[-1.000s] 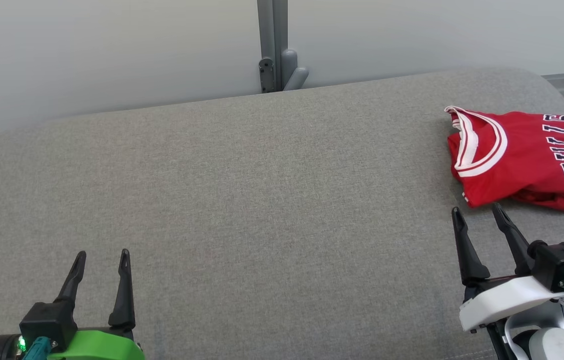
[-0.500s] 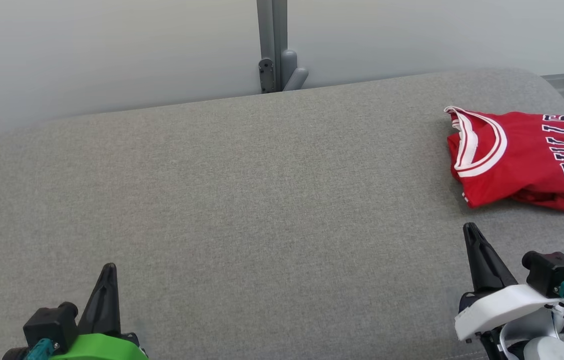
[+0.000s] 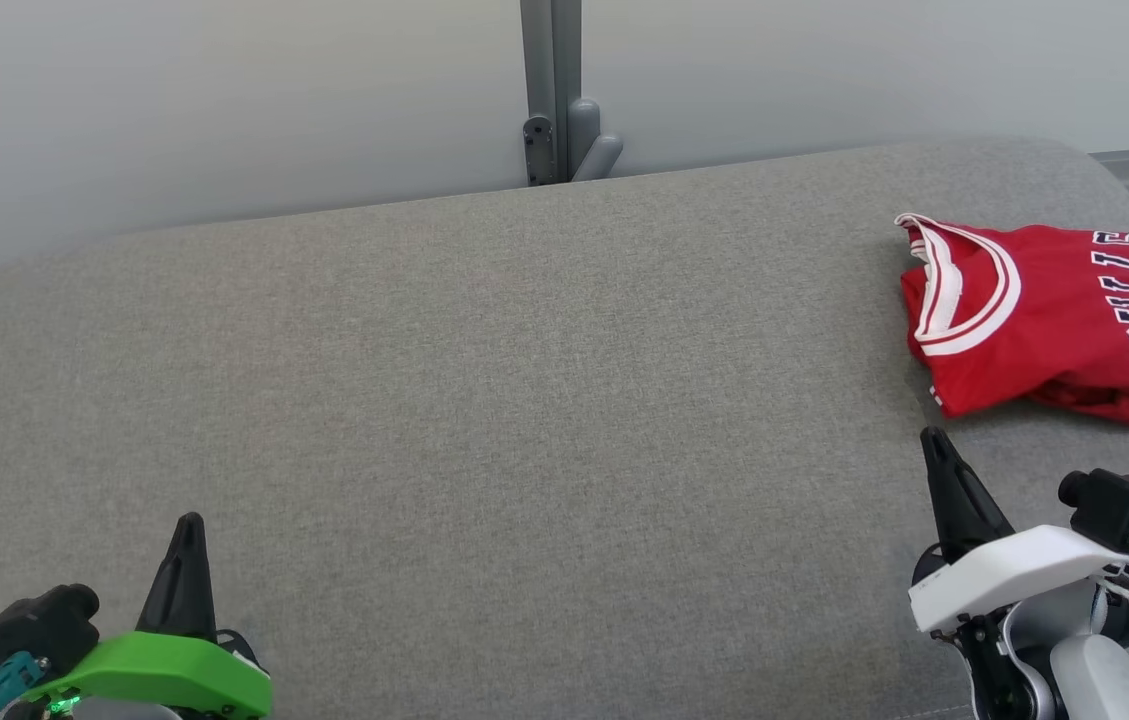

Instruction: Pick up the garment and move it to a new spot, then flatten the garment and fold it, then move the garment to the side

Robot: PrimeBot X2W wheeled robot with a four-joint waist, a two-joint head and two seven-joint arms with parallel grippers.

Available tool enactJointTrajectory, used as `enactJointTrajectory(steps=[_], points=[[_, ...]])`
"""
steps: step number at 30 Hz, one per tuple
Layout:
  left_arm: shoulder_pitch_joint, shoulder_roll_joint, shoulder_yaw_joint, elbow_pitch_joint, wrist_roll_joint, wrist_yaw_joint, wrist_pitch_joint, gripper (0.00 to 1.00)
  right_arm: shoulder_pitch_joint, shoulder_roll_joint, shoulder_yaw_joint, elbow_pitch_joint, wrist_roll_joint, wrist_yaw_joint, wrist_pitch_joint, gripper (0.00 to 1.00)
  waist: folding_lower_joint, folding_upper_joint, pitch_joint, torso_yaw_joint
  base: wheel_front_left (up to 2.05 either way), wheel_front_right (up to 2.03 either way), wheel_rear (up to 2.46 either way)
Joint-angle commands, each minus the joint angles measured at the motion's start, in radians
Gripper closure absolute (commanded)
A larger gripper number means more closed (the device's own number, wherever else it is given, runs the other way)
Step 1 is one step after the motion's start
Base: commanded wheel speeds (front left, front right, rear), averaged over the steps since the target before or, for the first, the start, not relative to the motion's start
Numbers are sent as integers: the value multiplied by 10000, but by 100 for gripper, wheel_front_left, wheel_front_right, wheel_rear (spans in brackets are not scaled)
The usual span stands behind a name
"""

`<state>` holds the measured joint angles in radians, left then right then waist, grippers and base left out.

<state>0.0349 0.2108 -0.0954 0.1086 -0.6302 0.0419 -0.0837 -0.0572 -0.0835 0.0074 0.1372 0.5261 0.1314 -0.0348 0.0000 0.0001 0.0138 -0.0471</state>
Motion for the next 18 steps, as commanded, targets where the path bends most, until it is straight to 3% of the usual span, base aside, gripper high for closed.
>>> enactJointTrajectory(steps=[1,18], points=[[-380,33,175,-23,-356,-102,34,100,-402,-29,-51,24,414,-2,79,100,0,-1,1,6,0,0,0],[-971,-283,809,605,-2458,-471,367,100,-1204,49,-115,998,2778,-3,439,100,0,-1,6,81,0,0,0]])
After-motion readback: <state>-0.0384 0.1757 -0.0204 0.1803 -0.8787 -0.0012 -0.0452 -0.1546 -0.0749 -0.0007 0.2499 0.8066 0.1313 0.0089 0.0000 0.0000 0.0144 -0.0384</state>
